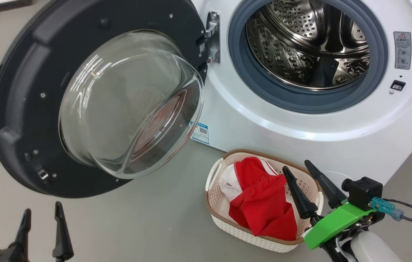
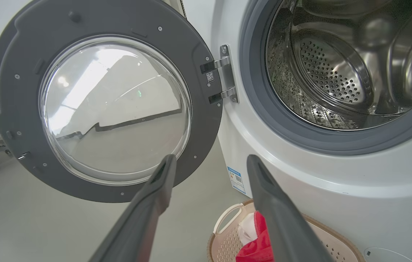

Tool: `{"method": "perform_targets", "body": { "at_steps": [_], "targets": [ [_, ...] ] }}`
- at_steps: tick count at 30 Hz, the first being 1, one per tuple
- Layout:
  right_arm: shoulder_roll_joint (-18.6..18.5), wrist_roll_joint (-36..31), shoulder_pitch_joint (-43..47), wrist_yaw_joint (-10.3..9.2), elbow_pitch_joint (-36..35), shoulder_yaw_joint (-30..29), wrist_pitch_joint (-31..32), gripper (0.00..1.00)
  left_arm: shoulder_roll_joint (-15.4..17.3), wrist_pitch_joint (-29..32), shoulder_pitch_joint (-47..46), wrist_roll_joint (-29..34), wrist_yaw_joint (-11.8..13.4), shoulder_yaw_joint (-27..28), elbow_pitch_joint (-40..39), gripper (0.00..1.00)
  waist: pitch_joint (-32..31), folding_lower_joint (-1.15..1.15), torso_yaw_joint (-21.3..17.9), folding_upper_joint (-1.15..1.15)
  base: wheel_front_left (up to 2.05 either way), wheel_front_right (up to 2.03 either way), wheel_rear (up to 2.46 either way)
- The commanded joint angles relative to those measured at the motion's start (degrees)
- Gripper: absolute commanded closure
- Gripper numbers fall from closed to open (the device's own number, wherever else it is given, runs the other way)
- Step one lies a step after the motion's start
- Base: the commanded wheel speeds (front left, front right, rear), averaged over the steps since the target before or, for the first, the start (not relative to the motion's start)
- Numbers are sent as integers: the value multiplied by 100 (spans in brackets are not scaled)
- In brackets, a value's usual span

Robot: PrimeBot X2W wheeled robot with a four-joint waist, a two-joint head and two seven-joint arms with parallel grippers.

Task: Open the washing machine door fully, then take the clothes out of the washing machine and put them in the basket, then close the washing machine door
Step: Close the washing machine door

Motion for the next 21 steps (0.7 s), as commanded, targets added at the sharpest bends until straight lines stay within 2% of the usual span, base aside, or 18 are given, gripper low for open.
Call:
{"method": "perform_targets", "body": {
  "at_steps": [1, 5, 6, 7, 10, 21],
  "targets": [
    [-12, 23, -101, 36, -153, 64, -69, 0, 167, -15, -241, -16, 22, 198, -138, 0, 6, 0, 2, 0, 0, 0, 0],
    [-11, 19, -97, 36, -159, 53, -69, 0, 196, -4, -278, -22, 22, 198, -138, 0, 16, 0, 3, 0, 0, 0, 0],
    [-11, 18, -96, 36, -162, 49, -69, 0, 203, 1, -288, -26, 18, 195, -138, 13, 20, 0, 4, 0, 0, 0, 0],
    [-11, 16, -95, 36, -163, 45, -69, 0, 210, 8, -301, -28, 15, 192, -139, 31, 23, 0, 4, 0, 0, 0, 0],
    [-14, 13, -82, 36, -166, 29, -69, 0, 248, 39, -354, -42, -3, 192, -146, 100, 32, 0, 4, 0, 0, 0, 0],
    [0, -18, -18, 36, -189, -56, -69, 0, 538, 147, -772, -103, -127, 317, -369, 100, 74, 0, 24, 0, 0, 0, 0]
  ]
}}
